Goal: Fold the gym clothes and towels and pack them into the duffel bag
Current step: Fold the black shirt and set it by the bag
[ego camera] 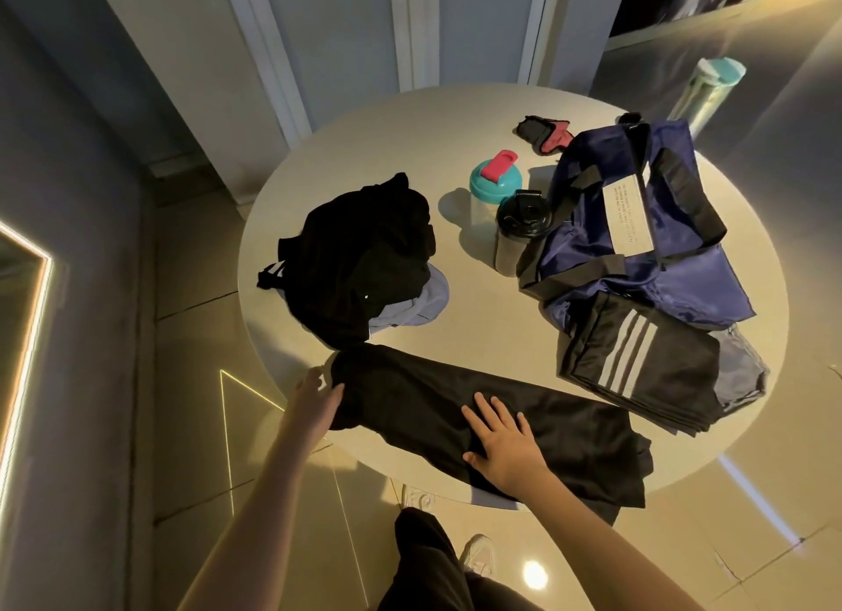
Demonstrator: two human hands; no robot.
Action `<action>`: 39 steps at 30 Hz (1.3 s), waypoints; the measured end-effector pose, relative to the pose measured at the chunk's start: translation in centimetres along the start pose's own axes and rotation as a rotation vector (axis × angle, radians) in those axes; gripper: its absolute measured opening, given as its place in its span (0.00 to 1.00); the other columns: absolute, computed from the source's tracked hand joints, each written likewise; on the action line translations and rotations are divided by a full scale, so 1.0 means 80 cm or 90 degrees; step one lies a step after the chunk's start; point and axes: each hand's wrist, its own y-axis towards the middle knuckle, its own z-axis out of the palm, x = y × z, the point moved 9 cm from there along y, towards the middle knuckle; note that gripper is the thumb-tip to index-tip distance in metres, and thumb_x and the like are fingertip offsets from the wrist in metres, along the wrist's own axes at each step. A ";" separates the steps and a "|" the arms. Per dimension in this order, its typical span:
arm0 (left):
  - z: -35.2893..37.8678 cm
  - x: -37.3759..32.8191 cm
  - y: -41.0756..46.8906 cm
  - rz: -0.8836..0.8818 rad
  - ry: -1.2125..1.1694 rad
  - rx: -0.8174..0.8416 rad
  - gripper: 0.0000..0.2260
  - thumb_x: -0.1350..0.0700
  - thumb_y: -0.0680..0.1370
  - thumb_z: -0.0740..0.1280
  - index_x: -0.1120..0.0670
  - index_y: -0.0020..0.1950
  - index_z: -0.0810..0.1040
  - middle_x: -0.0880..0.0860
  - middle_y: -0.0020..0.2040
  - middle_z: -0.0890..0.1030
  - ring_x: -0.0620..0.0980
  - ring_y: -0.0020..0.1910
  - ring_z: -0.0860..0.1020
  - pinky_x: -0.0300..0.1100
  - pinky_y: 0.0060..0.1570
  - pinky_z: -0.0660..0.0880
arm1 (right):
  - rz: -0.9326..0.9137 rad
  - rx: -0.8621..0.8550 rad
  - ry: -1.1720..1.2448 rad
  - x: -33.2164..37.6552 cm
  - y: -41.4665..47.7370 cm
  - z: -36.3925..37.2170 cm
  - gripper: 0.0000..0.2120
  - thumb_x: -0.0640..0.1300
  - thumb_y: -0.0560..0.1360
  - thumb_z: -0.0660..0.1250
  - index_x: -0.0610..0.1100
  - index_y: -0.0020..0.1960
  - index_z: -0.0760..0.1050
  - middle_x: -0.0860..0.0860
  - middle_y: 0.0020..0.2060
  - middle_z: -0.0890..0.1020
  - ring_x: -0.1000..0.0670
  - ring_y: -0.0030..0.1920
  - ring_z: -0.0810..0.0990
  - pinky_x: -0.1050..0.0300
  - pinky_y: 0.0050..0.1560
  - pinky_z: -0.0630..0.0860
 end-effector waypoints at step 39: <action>0.052 -0.066 -0.002 0.306 0.343 0.000 0.24 0.52 0.78 0.66 0.50 0.73 0.66 0.50 0.75 0.63 0.50 0.73 0.62 0.50 0.71 0.62 | 0.098 -0.095 0.014 -0.053 -0.041 -0.006 0.36 0.67 0.73 0.38 0.53 0.77 0.43 0.50 0.77 0.42 0.46 0.76 0.40 0.45 0.71 0.35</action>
